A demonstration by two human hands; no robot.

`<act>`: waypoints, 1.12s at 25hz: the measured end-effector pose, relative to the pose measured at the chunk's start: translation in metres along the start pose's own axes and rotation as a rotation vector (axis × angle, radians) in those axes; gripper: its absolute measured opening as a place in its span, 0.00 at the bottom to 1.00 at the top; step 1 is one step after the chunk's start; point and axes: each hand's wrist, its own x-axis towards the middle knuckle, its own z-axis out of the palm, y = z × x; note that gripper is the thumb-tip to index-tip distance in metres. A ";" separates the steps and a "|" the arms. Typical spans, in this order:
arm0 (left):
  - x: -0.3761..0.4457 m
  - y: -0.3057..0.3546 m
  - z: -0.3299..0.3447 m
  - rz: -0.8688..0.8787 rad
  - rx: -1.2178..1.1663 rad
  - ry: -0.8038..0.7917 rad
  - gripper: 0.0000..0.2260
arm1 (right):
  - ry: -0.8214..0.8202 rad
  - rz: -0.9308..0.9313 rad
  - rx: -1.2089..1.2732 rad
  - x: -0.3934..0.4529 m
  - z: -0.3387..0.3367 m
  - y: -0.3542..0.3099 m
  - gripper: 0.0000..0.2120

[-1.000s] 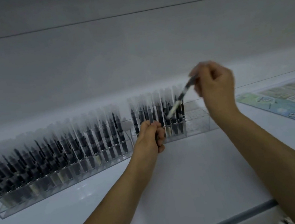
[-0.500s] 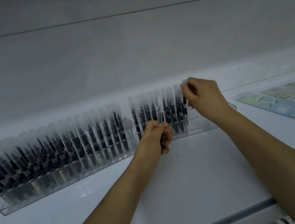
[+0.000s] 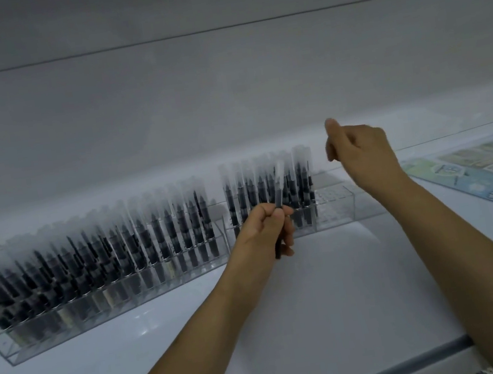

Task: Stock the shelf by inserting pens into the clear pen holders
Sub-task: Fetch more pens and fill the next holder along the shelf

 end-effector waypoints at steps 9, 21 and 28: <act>0.005 -0.010 0.000 0.133 0.095 0.033 0.10 | -0.424 0.019 0.502 -0.017 0.011 -0.027 0.11; 0.001 -0.031 -0.003 0.426 1.178 0.189 0.19 | -0.026 -0.125 0.055 -0.006 0.001 -0.002 0.09; 0.004 -0.029 -0.004 0.402 1.185 0.171 0.19 | -0.396 -0.074 -0.164 0.001 -0.008 0.006 0.12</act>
